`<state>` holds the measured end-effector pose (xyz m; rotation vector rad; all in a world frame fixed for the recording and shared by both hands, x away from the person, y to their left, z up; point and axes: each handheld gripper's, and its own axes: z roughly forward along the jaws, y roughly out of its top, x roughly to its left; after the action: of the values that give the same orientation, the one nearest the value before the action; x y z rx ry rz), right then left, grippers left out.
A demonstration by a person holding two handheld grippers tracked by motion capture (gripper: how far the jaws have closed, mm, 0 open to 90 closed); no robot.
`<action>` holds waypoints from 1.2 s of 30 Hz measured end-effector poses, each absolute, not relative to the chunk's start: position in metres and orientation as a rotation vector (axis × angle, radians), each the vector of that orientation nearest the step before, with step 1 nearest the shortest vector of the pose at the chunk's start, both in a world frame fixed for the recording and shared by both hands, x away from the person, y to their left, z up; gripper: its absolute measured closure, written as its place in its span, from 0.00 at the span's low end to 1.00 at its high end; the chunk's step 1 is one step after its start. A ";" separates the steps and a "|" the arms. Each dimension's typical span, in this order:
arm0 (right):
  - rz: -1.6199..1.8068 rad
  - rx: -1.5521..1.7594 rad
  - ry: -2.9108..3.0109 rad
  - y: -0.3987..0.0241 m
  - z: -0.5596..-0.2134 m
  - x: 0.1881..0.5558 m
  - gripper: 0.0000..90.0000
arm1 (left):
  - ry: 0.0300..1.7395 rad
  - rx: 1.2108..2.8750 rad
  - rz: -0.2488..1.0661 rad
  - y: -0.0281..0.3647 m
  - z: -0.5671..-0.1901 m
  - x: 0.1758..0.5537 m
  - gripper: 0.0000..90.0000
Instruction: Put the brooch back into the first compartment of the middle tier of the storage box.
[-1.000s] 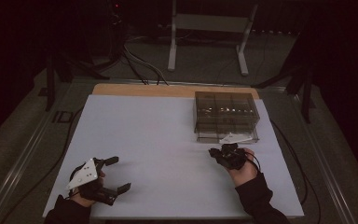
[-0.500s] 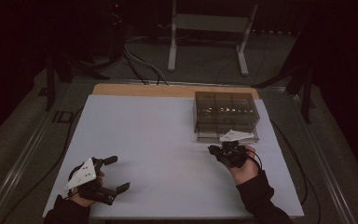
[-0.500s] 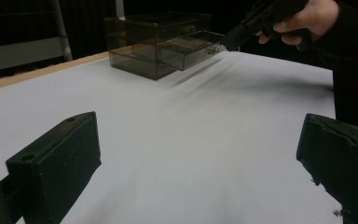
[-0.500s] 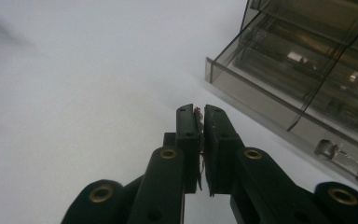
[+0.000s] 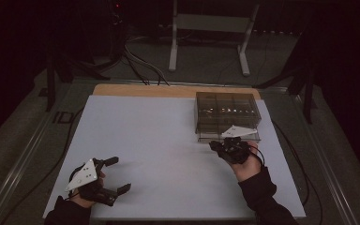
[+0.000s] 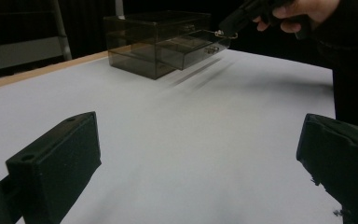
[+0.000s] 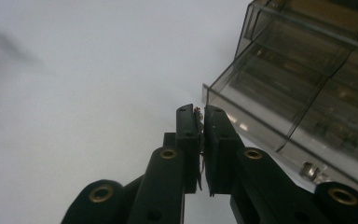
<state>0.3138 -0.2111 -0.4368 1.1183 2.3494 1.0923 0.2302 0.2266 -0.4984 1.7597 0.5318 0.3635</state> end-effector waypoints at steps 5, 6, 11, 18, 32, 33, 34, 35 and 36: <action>1.102 1.109 2.333 -0.211 -0.429 0.318 0.94 | 0.530 1.760 0.366 0.226 -0.498 0.230 0.00; 1.103 1.106 2.331 -0.210 -0.427 0.318 0.94 | 0.529 1.761 0.364 0.226 -0.498 0.230 0.00; 1.107 1.093 2.311 -0.209 -0.419 0.322 0.94 | 0.531 1.760 0.364 0.226 -0.499 0.230 0.00; 1.109 1.088 2.296 -0.211 -0.410 0.329 0.94 | 0.528 1.760 0.363 0.226 -0.499 0.230 0.00; 1.110 1.096 2.275 -0.210 -0.397 0.347 0.94 | 0.529 1.758 0.364 0.227 -0.498 0.230 0.00; 1.110 1.099 2.274 -0.209 -0.397 0.348 0.94 | 0.530 1.758 0.364 0.227 -0.498 0.230 0.00; 1.110 1.099 2.272 -0.209 -0.397 0.349 0.94 | 0.529 1.759 0.363 0.227 -0.498 0.230 0.00; 1.109 1.103 2.271 -0.209 -0.397 0.350 0.94 | 0.529 1.756 0.361 0.228 -0.499 0.230 0.00; 1.109 1.103 2.270 -0.209 -0.397 0.352 0.94 | 0.533 1.754 0.362 0.228 -0.499 0.231 0.00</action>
<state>0.3520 -0.2089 -0.3966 1.1028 2.2703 1.1092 0.2308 0.2281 -0.4986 1.7543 0.5335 0.3615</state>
